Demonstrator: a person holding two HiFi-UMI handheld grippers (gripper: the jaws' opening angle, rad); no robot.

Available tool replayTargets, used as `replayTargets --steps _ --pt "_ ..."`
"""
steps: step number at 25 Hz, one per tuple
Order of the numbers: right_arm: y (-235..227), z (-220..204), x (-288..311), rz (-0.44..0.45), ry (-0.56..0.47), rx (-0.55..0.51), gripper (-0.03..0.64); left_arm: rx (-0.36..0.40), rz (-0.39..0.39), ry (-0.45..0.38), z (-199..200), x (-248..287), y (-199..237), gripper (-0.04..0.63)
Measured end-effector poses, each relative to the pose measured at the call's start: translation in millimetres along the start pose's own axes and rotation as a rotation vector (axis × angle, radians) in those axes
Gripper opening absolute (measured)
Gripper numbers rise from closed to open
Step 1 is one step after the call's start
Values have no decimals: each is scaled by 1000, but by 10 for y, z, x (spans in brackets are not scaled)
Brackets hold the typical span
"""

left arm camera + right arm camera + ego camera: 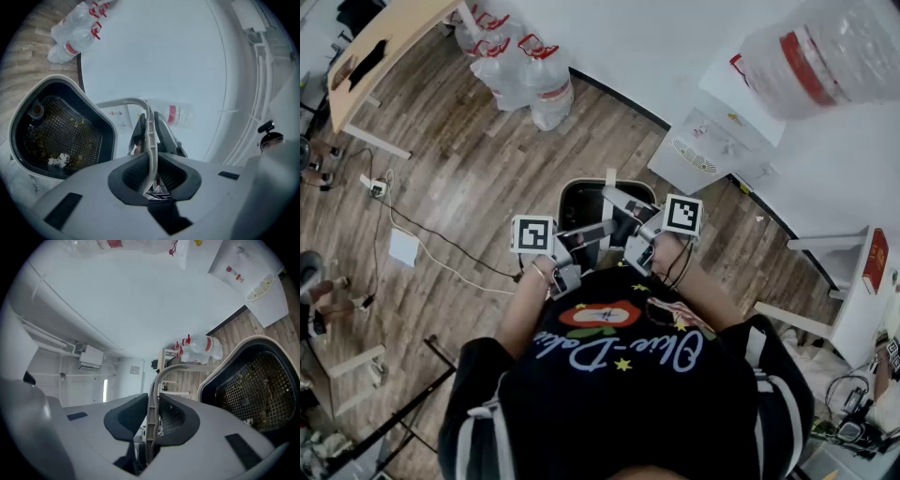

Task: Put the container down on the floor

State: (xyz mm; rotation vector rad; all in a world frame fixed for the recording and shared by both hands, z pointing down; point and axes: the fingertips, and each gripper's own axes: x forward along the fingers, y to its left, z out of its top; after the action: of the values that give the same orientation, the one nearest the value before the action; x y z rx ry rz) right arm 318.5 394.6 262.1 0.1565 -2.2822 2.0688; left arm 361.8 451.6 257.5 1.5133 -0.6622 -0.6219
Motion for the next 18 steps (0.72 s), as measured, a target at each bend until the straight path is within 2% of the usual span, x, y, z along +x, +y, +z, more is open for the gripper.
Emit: replayTargets --steps 7,18 --pt "-12 18 -21 -7 -5 -6 66 23 7 6 8 10 -6 51" --pt "-26 15 -13 -6 0 4 67 14 12 -9 6 20 0 51"
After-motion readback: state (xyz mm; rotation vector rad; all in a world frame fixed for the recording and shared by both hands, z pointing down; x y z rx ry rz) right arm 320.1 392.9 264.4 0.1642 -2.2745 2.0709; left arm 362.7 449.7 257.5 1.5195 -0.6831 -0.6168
